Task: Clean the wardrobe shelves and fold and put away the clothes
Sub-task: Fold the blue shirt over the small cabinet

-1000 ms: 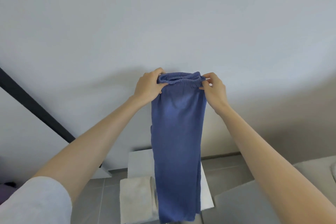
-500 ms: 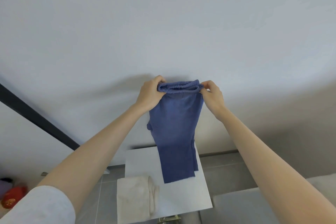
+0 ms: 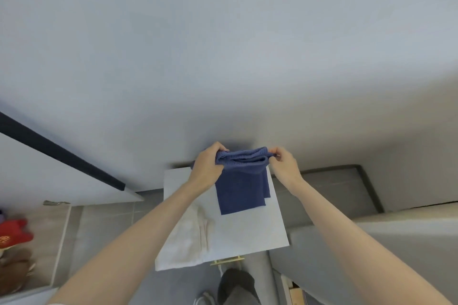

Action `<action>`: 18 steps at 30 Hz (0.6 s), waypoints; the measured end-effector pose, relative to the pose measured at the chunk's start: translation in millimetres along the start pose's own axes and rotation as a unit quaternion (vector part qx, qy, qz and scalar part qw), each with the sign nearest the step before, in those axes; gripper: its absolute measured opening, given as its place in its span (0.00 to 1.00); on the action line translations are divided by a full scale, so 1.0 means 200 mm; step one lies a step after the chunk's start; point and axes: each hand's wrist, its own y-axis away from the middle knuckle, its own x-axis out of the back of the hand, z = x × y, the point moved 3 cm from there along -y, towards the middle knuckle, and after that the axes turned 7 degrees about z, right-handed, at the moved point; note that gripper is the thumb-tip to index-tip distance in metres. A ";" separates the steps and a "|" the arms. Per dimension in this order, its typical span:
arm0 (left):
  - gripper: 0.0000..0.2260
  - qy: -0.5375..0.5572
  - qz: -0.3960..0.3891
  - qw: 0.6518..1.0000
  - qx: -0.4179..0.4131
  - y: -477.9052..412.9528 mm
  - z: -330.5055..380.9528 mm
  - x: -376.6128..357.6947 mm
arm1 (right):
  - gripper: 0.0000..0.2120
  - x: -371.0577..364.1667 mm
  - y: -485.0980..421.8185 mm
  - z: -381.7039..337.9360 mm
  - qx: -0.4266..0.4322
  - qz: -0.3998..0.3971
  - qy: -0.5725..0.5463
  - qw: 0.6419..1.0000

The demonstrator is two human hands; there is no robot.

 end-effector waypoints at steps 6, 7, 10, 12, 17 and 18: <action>0.18 0.046 0.028 0.999 -0.002 -0.13 -0.14 -0.14 | 0.09 -0.14 -0.23 0.14 0.017 0.023 -0.041 0.999; 0.19 0.058 0.050 0.997 -0.020 -0.15 -0.13 -0.15 | 0.10 -0.15 -0.24 0.13 0.037 0.045 -0.057 0.997; 0.21 0.062 0.095 0.988 -0.102 -0.15 -0.17 -0.22 | 0.12 -0.19 -0.24 0.17 0.117 0.107 -0.075 0.984; 0.19 0.025 0.087 0.987 -0.136 -0.10 -0.30 -0.33 | 0.12 -0.26 -0.23 0.33 0.140 0.118 -0.055 0.982; 0.15 -0.085 -0.005 0.995 -0.057 0.04 -0.83 -0.69 | 0.11 -0.49 -0.27 0.89 0.071 0.092 0.056 0.992; 0.14 -0.107 -0.024 0.993 -0.044 0.06 -0.89 -0.75 | 0.11 -0.53 -0.29 0.98 0.050 0.077 0.083 0.992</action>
